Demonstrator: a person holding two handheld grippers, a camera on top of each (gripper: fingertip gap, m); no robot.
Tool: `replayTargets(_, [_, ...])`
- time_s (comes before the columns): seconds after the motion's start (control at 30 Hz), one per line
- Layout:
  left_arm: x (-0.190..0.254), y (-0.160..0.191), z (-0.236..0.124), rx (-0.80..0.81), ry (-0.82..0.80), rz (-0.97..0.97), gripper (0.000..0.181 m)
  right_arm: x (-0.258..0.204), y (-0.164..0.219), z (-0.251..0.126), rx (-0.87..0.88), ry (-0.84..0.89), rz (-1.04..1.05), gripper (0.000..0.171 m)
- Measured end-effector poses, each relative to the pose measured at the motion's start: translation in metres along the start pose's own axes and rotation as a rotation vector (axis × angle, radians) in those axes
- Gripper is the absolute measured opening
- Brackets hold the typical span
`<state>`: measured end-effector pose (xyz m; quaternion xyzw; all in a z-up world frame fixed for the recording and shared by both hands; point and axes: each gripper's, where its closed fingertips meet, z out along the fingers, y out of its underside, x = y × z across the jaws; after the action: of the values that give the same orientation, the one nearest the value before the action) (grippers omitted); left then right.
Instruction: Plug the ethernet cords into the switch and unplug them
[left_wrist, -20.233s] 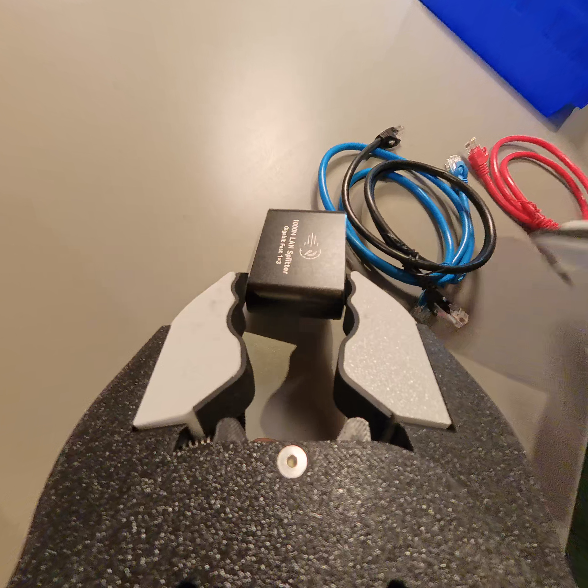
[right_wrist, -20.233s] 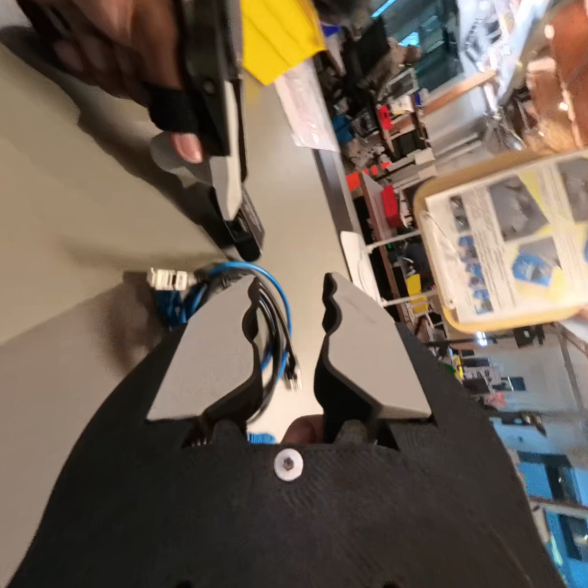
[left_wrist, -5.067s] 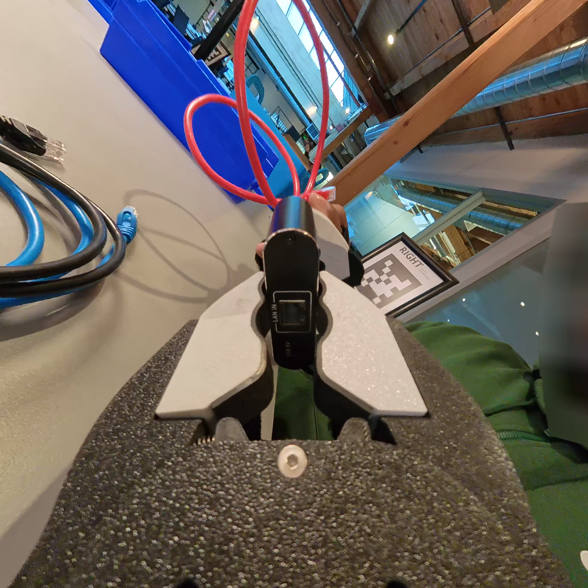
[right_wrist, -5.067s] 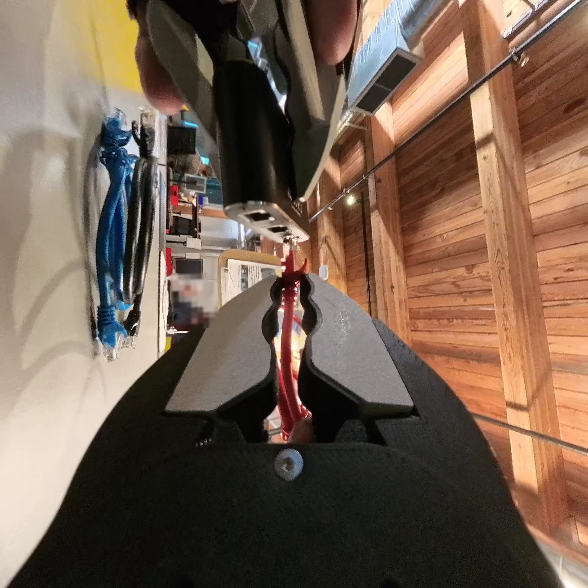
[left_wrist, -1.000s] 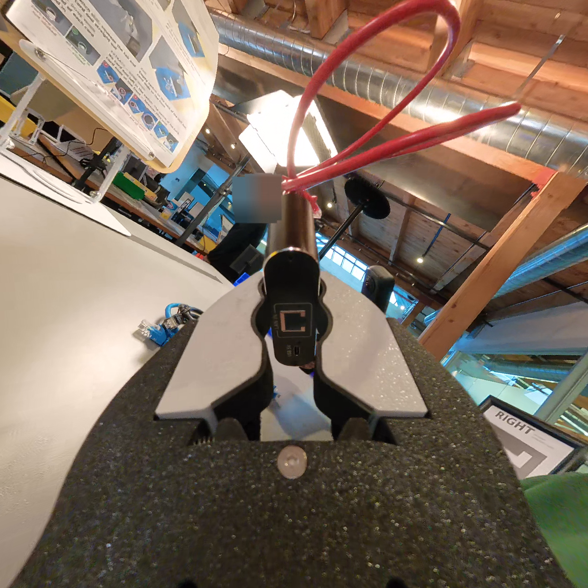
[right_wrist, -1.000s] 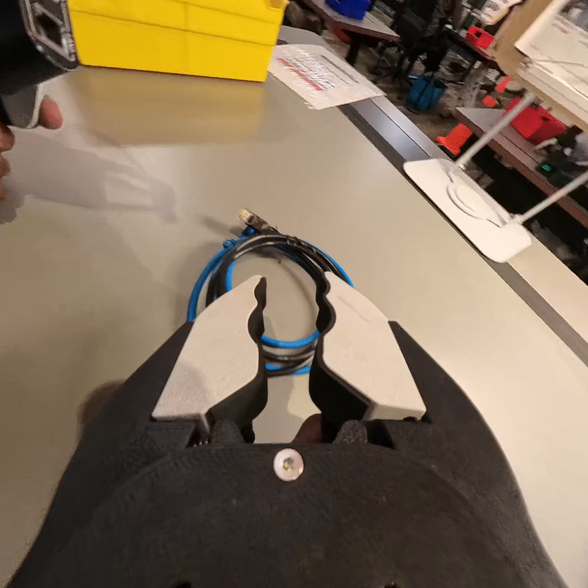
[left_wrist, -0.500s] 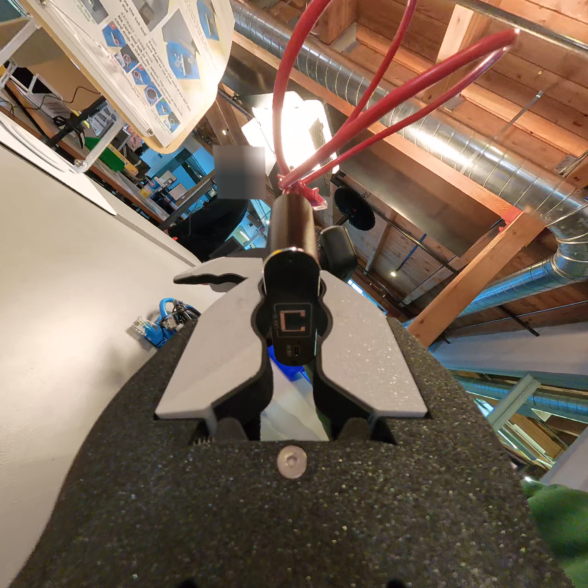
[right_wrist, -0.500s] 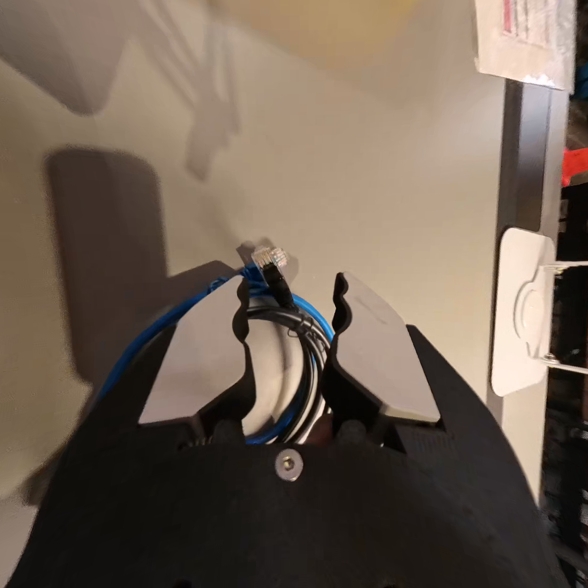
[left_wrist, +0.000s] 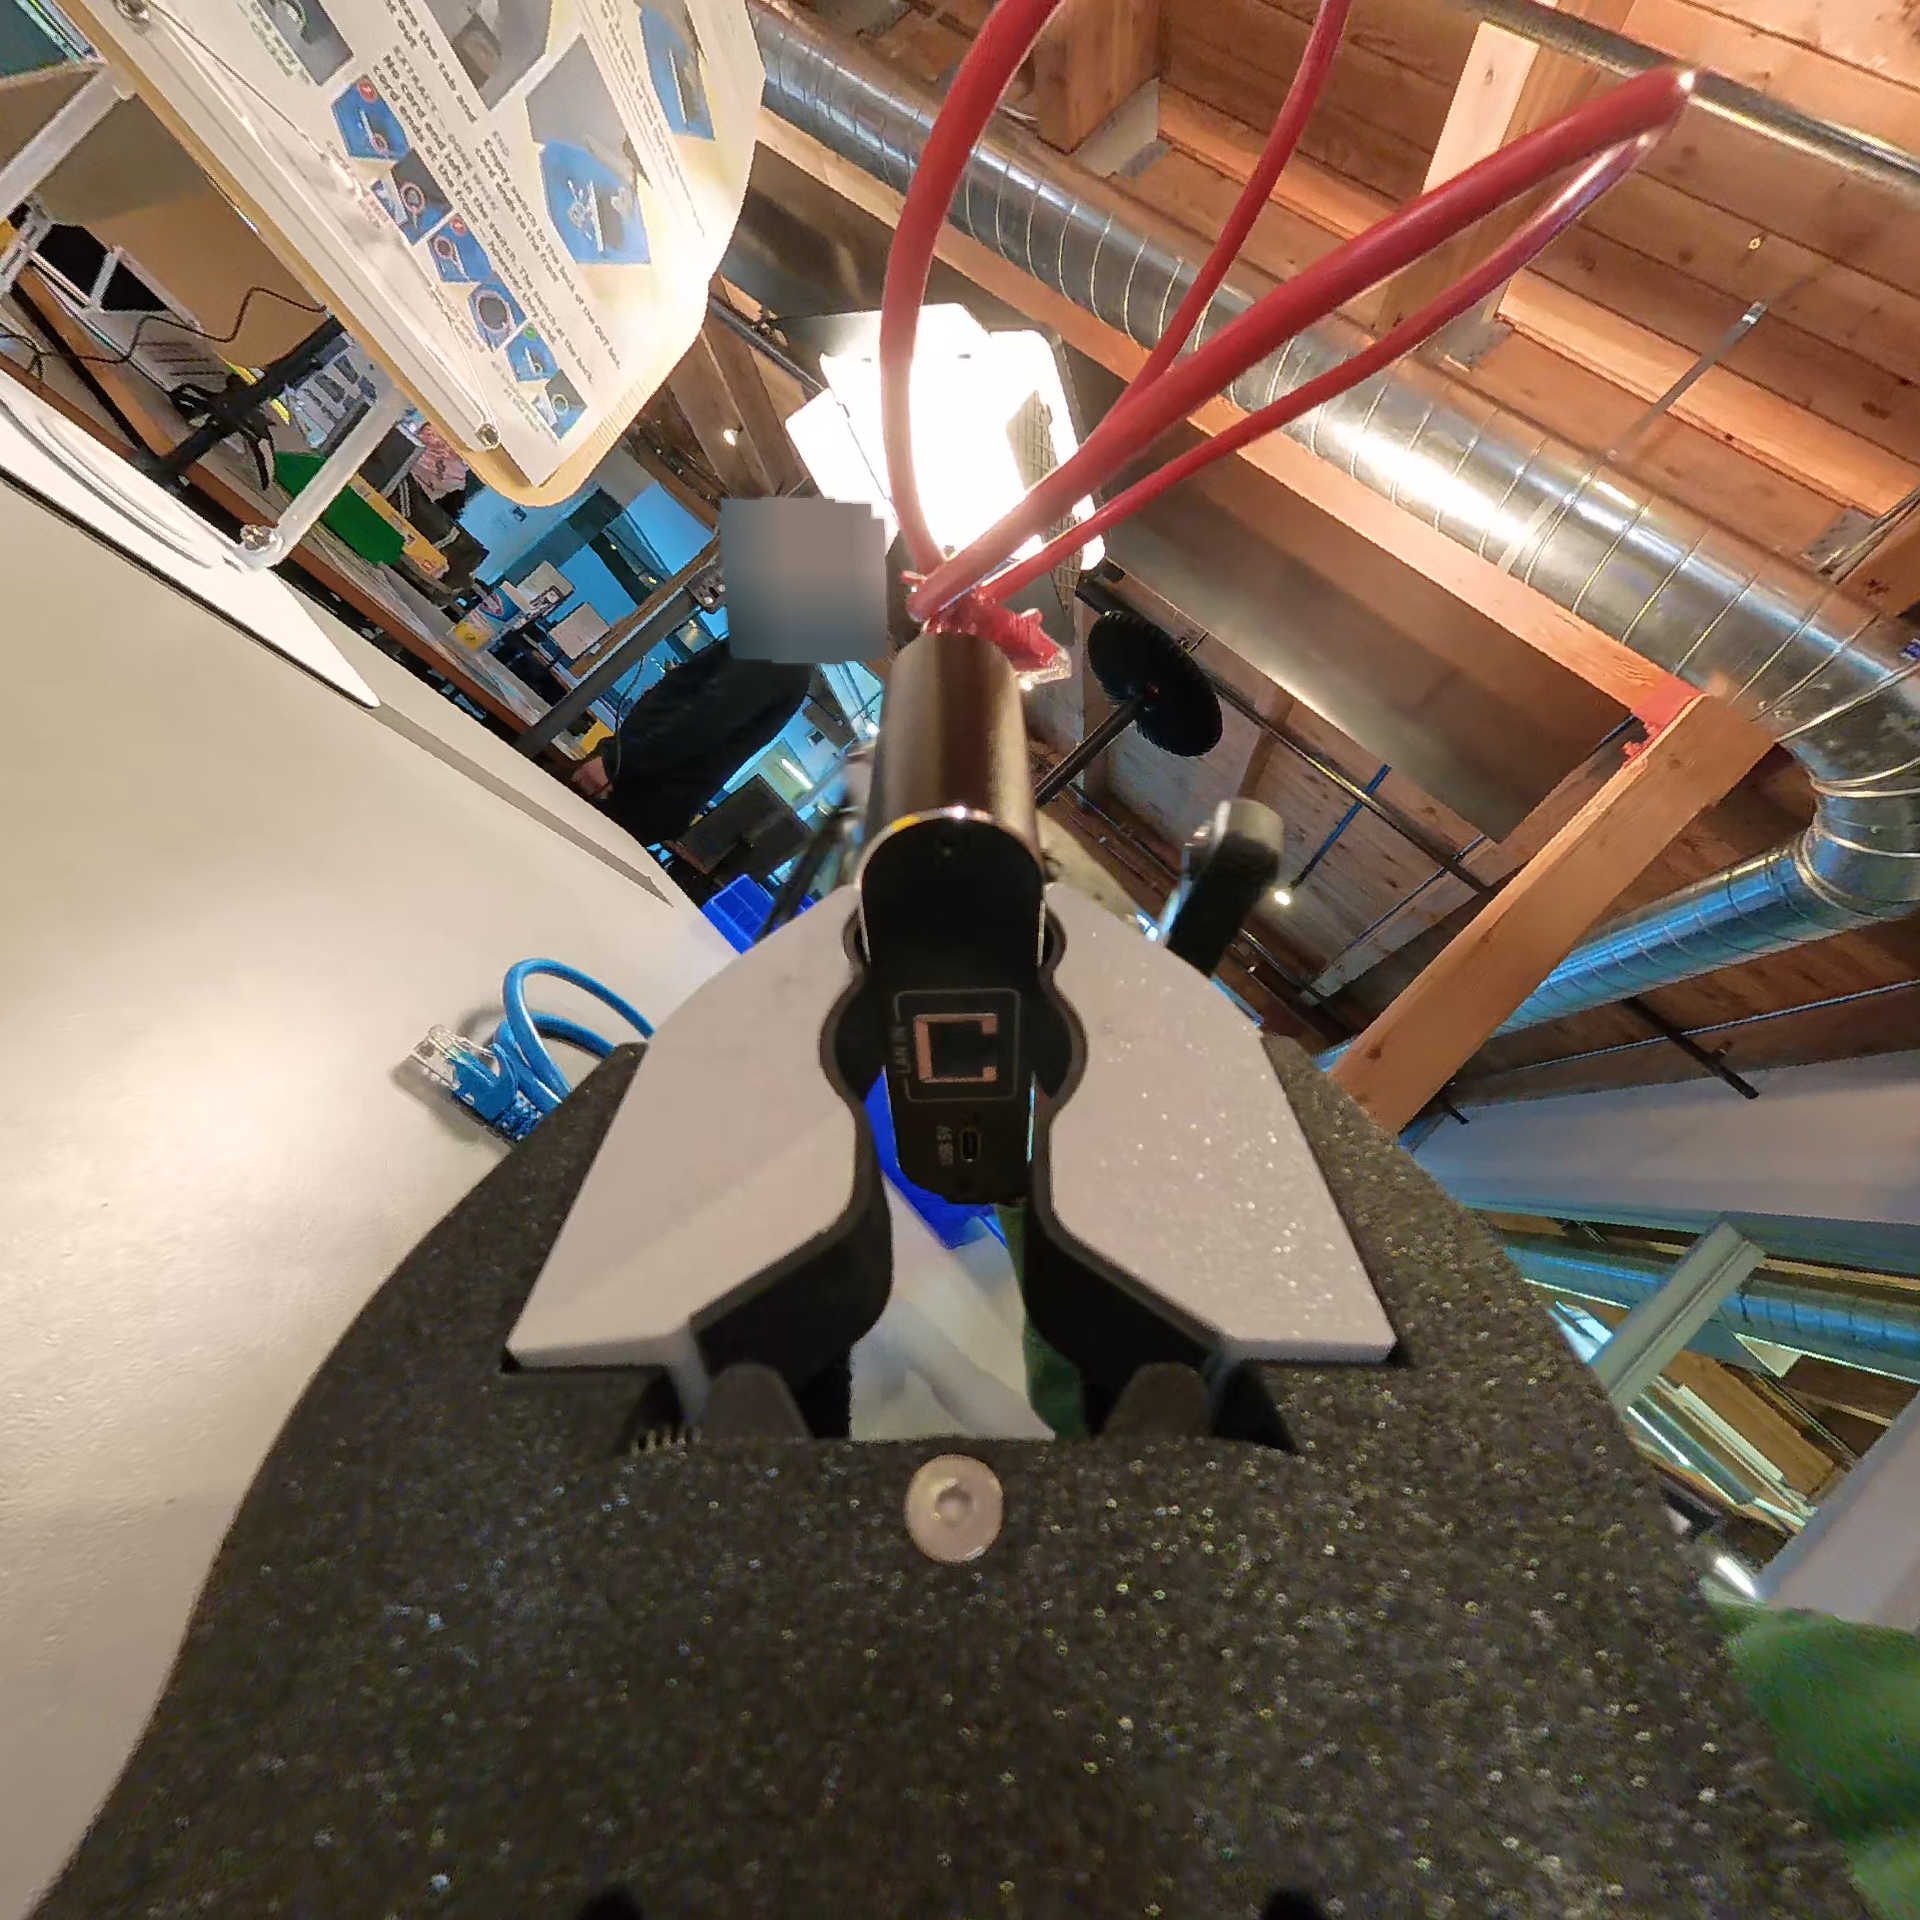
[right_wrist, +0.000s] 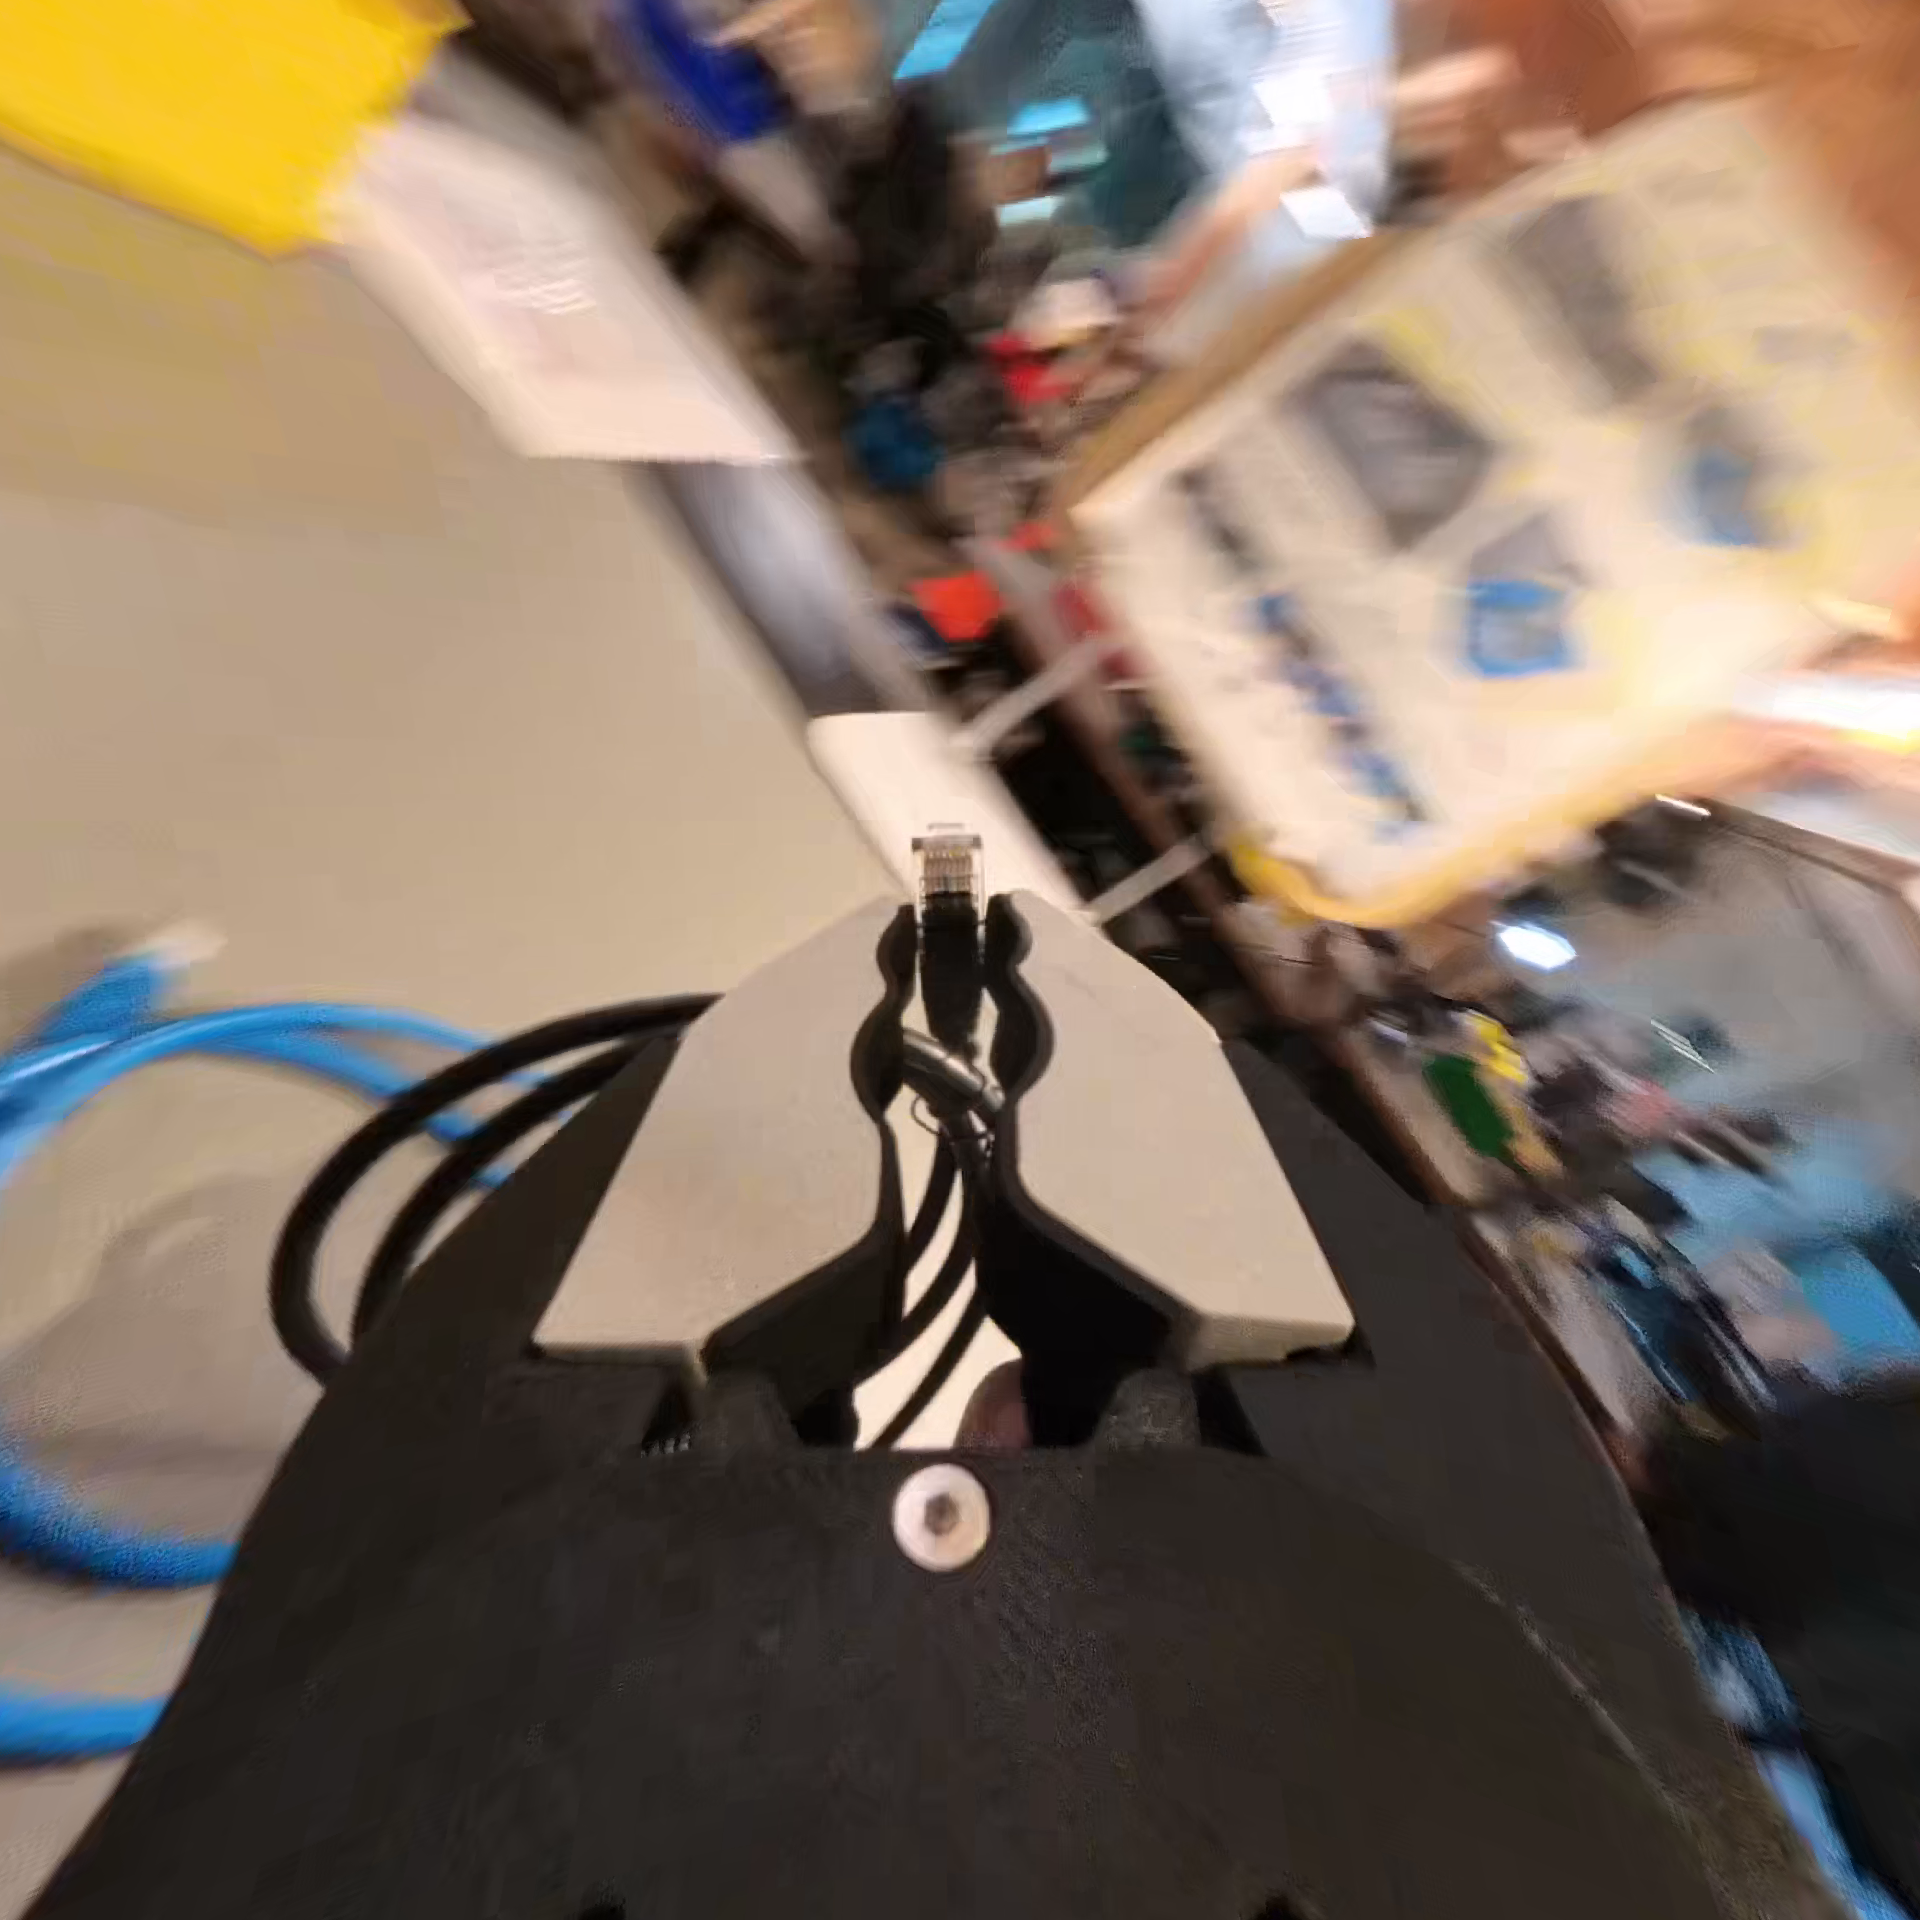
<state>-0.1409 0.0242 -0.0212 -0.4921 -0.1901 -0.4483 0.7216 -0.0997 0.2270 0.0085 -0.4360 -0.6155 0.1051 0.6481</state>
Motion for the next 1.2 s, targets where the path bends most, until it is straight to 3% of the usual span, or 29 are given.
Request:
replayTargets(0.13, [0.000, 0.002, 0.001, -0.005, -0.013, 0.022, 0.026, 0.112, 0.029, -0.077, 0.038, 0.515, 0.219, 0.013])
replayTargets(0.23, [0.000, 0.003, 0.002, -0.008, -0.024, 0.039, 0.026, 0.108, 0.069, -0.113, -0.048, 0.587, 0.221, 0.012])
replayTargets(0.4, [0.001, 0.004, 0.002, -0.007, -0.033, 0.068, 0.026, 0.019, 0.138, -0.134, -0.330, 0.342, 0.119, 0.026])
replayTargets(0.47, [0.002, 0.004, 0.002, -0.005, -0.034, 0.080, 0.026, -0.005, 0.145, -0.145, -0.383, 0.262, 0.106, 0.025])
replayTargets(0.57, [0.003, 0.004, 0.001, -0.005, -0.031, 0.083, 0.026, -0.047, 0.154, -0.155, -0.519, 0.000, 0.003, 0.029])
replayTargets(0.67, [0.003, 0.005, 0.002, -0.010, -0.029, 0.076, 0.026, -0.075, 0.131, -0.170, -0.440, -0.281, 0.055, 0.032])
replayTargets(0.77, [0.003, 0.006, 0.003, -0.021, -0.023, 0.071, 0.026, -0.058, 0.116, -0.174, -0.303, -0.367, 0.074, 0.031])
replayTargets(0.87, [0.003, 0.008, 0.003, -0.030, -0.024, 0.079, 0.026, -0.035, 0.139, -0.170, -0.348, -0.434, -0.020, 0.030])
replayTargets(1.2, [0.004, 0.008, 0.003, -0.029, -0.028, 0.088, 0.026, -0.044, 0.165, -0.151, -0.473, -0.799, -0.398, 0.031])
